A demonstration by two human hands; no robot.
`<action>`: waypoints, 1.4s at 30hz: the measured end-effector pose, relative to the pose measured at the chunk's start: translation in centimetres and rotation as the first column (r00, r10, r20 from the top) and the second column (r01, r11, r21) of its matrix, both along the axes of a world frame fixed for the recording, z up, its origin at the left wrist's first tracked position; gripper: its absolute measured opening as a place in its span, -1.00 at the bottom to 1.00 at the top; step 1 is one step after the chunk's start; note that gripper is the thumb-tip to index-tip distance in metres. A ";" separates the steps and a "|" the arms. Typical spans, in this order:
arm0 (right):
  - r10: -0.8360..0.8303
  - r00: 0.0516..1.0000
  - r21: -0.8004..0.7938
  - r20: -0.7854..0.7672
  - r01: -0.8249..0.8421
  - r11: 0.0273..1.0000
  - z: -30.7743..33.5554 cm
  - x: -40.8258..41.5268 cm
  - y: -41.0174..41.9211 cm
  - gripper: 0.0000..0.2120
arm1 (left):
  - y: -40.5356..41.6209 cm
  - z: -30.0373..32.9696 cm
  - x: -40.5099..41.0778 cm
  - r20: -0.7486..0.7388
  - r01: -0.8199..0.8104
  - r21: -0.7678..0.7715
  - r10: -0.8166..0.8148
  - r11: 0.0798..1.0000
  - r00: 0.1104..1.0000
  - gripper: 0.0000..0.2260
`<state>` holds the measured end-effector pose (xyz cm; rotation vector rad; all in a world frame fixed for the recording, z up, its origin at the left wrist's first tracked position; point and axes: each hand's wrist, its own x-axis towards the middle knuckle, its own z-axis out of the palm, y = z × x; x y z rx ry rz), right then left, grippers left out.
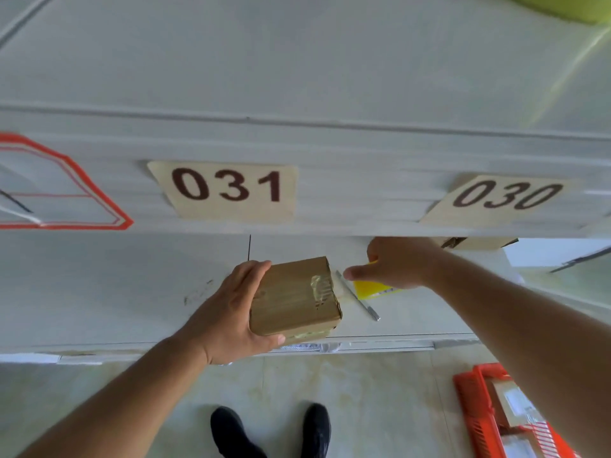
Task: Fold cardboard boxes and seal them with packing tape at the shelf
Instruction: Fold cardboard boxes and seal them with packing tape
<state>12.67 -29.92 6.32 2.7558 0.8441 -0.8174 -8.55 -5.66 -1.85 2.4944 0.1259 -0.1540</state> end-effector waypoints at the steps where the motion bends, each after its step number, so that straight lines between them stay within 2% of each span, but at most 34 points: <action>1: -0.005 1.000 0.020 0.024 0.005 1.000 -0.8 0.0 -0.2 -0.33 | 0.0 0.0 0.0 -0.006 -0.003 -0.002 0.003 1.000 1.000 0.09; 3: -0.021 0.999 0.067 0.032 0.019 0.998 -2.3 -0.1 -0.2 -0.31 | 0.0 0.0 0.0 -0.020 -0.013 -0.011 0.013 1.000 1.000 0.10; 7: -0.067 0.996 0.100 -0.057 0.072 0.992 -4.5 -0.6 0.3 -0.27 | 0.1 0.0 0.0 -0.074 -0.006 -0.019 0.004 1.000 0.997 0.11; 8: -0.071 0.995 0.103 -0.075 0.079 0.992 -4.7 -0.7 0.4 -0.28 | 0.0 0.2 0.1 -0.088 -0.005 0.014 0.006 1.000 0.996 0.11; 10: -0.081 0.991 0.114 -0.106 0.093 0.989 -4.9 -0.8 0.4 -0.32 | -0.4 1.0 0.6 -0.124 0.052 0.220 -0.025 0.974 0.992 0.14; 12: -0.096 0.988 0.120 -0.121 0.111 0.987 -4.9 -0.7 0.2 -0.34 | -2.0 2.1 1.9 -0.173 0.159 0.421 -0.093 0.893 0.981 0.17; 15: -0.101 0.988 0.117 -0.119 0.115 0.986 -5.0 -0.9 0.2 -0.34 | -5.6 2.8 4.6 -0.145 0.212 0.454 -0.163 0.866 0.976 0.16; 18: -0.087 0.991 0.124 -0.101 0.100 0.987 -4.0 -0.7 -0.1 -0.31 | -5.7 2.5 5.9 -0.100 0.186 0.336 -0.162 0.923 0.982 0.14; 21: -0.193 0.948 0.255 -0.253 0.258 0.932 -1.4 -0.1 -1.4 -0.39 | -3.3 1.7 4.5 -0.052 0.072 -0.074 -0.076 0.995 0.996 0.14; 23: -0.258 0.858 0.307 -0.444 0.417 0.856 -0.2 -0.1 -1.6 -0.52 | -1.7 0.6 3.2 -0.066 -0.027 -0.287 0.009 0.958 0.998 0.12; 26: -0.229 0.703 0.337 -0.673 0.567 0.751 -0.5 -0.7 0.2 -0.65 | 1.2 -1.5 2.0 -0.117 -0.089 -0.400 0.045 0.912 0.992 0.06; 27: -0.221 0.656 0.334 -0.721 0.610 0.719 -0.8 -0.8 1.2 -0.60 | 2.2 -1.8 1.7 -0.140 -0.113 -0.438 0.057 0.892 0.989 0.00; 29: -0.229 0.536 0.280 -0.813 0.704 0.653 -1.8 -0.6 3.1 -0.34 | 3.1 -2.2 0.9 -0.158 -0.193 -0.507 0.129 0.840 0.979 -0.22; 30: -0.228 0.483 0.245 -0.845 0.730 0.638 -2.2 -0.4 4.1 -0.33 | 2.9 -2.6 0.6 -0.152 -0.283 -0.508 0.239 0.813 0.959 -0.34; 31: -0.224 0.437 0.209 -0.871 0.743 0.636 -2.7 -0.2 5.1 -0.39 | 2.3 -3.4 0.4 -0.138 -0.427 -0.445 0.410 0.788 0.901 -0.40; 32: -0.229 0.419 0.178 -0.879 0.733 0.656 -3.1 -0.2 6.0 -0.45 | 1.4 -4.3 0.4 -0.157 -0.588 -0.365 0.575 0.722 0.803 -0.38; 33: -0.241 0.406 0.141 -0.881 0.713 0.687 -3.4 -0.2 6.8 -0.48 | -0.1 -4.9 0.3 -0.222 -0.709 -0.360 0.683 0.606 0.696 -0.29; 34: -0.254 0.409 0.103 -0.876 0.674 0.731 -3.5 -0.5 7.6 -0.47 | -1.9 -4.9 0.3 -0.340 -0.777 -0.429 0.715 0.460 0.611 -0.25; 35: -0.256 0.419 0.068 -0.871 0.619 0.783 -3.4 -0.9 8.4 -0.46 | -3.4 -5.4 0.4 -0.452 -0.792 -0.513 0.680 0.332 0.577 -0.27; 36: -0.261 0.424 0.031 -0.867 0.570 0.821 -2.9 -1.5 9.1 -0.43 | -4.4 -5.9 0.6 -0.528 -0.781 -0.571 0.616 0.252 0.585 -0.34; 37: -0.264 0.420 0.012 -0.869 0.549 0.836 -2.6 -1.9 9.6 -0.38 | -5.3 -5.5 1.1 -0.523 -0.748 -0.615 0.582 0.248 0.623 -0.37; 39: -0.281 0.373 -0.008 -0.884 0.589 0.808 -1.8 -2.8 10.0 -0.28 | -4.6 -5.4 2.3 -0.435 -0.693 -0.602 0.564 0.397 0.702 -0.39; 41: -0.300 0.321 0.011 -0.898 0.700 0.714 -1.3 -4.1 9.7 -0.24 | -2.8 -5.1 3.9 -0.449 -0.657 -0.529 0.480 0.537 0.754 -0.50; 42: -0.319 0.278 0.015 -0.906 0.774 0.633 -1.4 -5.0 9.3 -0.23 | -1.8 -4.4 4.8 -0.486 -0.631 -0.499 0.411 0.594 0.771 -0.58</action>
